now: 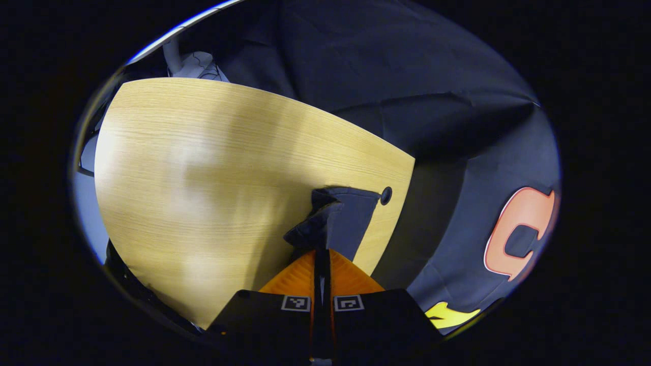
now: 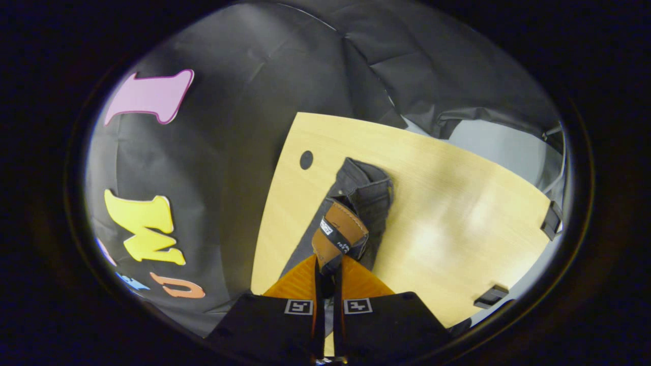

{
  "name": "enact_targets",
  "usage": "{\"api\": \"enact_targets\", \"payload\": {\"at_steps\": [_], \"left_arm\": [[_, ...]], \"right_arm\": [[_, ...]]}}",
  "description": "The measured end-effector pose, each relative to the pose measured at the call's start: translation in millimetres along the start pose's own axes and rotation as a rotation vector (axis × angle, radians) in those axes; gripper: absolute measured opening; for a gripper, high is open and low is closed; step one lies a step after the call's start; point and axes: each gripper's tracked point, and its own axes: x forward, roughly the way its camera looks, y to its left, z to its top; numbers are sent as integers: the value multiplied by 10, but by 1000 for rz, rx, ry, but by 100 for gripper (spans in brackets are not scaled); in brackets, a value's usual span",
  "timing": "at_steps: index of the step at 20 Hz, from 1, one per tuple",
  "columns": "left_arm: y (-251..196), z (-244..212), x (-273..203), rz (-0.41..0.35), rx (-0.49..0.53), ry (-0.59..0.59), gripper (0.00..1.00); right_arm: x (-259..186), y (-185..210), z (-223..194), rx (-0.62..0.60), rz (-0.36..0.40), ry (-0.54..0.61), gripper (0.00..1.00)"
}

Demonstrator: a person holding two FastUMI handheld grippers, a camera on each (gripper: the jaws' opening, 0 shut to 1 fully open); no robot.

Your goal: Grasp the waist and the cuffs of the jeans and fold them to make the two legs overlap; first hold the waist and fold one-third of the jeans toward the cuffs, then hold the cuffs and fold the remaining one-third in the same direction to finish folding.

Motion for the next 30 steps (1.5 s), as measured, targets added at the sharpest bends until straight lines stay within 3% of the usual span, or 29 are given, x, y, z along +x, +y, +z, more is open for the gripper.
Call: {"api": "enact_targets", "payload": {"at_steps": [1, 2, 10, 19, 21, 22, 24, 26, 27, 29, 30], "left_arm": [[-119, -4, 74, -1, -4, 4, 3], [-236, -12, 151, -4, -9, 7, 3], [-895, -115, 1261, -17, 75, 72, 3], [-749, -192, 2007, 62, 142, 89, 4], [-797, -163, 2052, 44, 135, 83, 10], [-869, -195, 2060, 15, 140, 95, 14], [-962, -200, 1973, 0, 164, 92, 56], [-886, -199, 1844, 51, 205, 77, 97], [-818, -200, 1786, 82, 217, 68, 99], [-917, -300, 1608, 60, 210, 65, 99], [-975, -352, 1502, 43, 226, 59, 99]], "right_arm": [[71, 83, 59, 2, 2, 3, 12], [146, 151, 130, 3, 3, 4, 7], [1033, 296, 537, 6, -34, -1, 7], [1771, 29, 755, 103, -95, 5, 8], [1778, 55, 767, 96, -92, -6, 17], [1761, 69, 780, 74, -95, -12, 22], [1707, 129, 844, 23, -88, -48, 43], [1626, 215, 923, -8, -68, -98, 61], [1567, 192, 939, -28, -92, -120, 72], [1405, 173, 965, -84, -113, -163, 88], [1309, 207, 960, -126, -112, -186, 88]]}}
